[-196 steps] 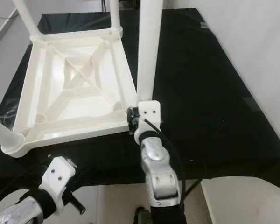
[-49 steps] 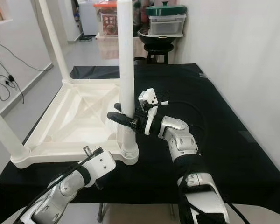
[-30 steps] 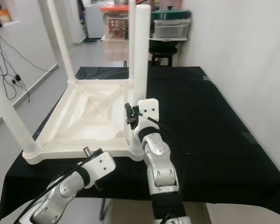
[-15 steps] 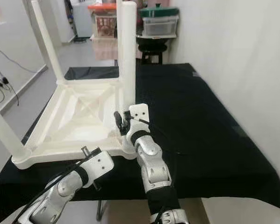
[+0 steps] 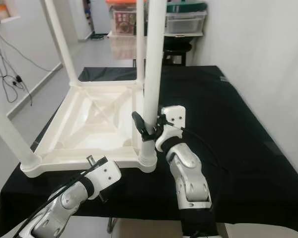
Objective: Building children table
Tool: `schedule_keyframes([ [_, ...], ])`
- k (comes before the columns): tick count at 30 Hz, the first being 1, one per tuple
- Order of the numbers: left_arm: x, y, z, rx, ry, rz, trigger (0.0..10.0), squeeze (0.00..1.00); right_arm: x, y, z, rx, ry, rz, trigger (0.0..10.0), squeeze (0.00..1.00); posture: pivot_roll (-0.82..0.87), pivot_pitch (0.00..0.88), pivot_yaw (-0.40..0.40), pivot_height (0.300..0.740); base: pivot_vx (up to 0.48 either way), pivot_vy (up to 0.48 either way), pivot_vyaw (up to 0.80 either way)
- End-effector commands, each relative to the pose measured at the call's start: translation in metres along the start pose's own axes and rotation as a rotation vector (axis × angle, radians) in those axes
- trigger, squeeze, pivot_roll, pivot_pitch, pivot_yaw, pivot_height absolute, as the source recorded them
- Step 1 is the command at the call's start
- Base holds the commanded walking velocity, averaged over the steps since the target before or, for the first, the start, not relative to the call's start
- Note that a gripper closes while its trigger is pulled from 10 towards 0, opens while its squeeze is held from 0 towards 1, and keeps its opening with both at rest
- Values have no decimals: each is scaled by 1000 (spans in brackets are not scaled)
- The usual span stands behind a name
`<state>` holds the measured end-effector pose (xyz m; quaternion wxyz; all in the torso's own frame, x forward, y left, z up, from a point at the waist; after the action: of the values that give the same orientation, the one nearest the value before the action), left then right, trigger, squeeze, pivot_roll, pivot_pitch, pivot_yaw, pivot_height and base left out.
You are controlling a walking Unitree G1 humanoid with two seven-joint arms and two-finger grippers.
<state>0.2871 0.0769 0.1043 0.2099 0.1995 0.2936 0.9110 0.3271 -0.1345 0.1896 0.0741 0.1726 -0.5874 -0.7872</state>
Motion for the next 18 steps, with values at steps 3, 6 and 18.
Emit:
schedule_keyframes([
  [3,1,-4,0,-8,-7,13,10000,0,24,-5,-21,0,-140,22,10000,0,-90,0,-11,740,0,0,0],
  [6,1,-4,0,-8,-7,13,10000,0,30,-8,-24,3,-173,30,10000,0,-91,0,-9,740,0,0,0],
  [18,0,-7,2,-7,-9,16,10000,0,53,-13,-25,44,-273,60,10000,0,-115,0,9,740,0,0,0],
])
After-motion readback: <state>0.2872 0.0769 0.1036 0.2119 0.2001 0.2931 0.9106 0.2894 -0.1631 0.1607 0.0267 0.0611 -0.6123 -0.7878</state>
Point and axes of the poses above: a point about 5 cm out from each wrist's last joint towards the gripper, its own x axis pointing back from the gripper into the wrist, its own y axis along the axis of the wrist's last joint, z = x × y, the point moved 2 cm from there along -x, pointing out of the wrist towards the gripper, and after that the axes turned 10 degrees about -x, right-handed, at the moved point
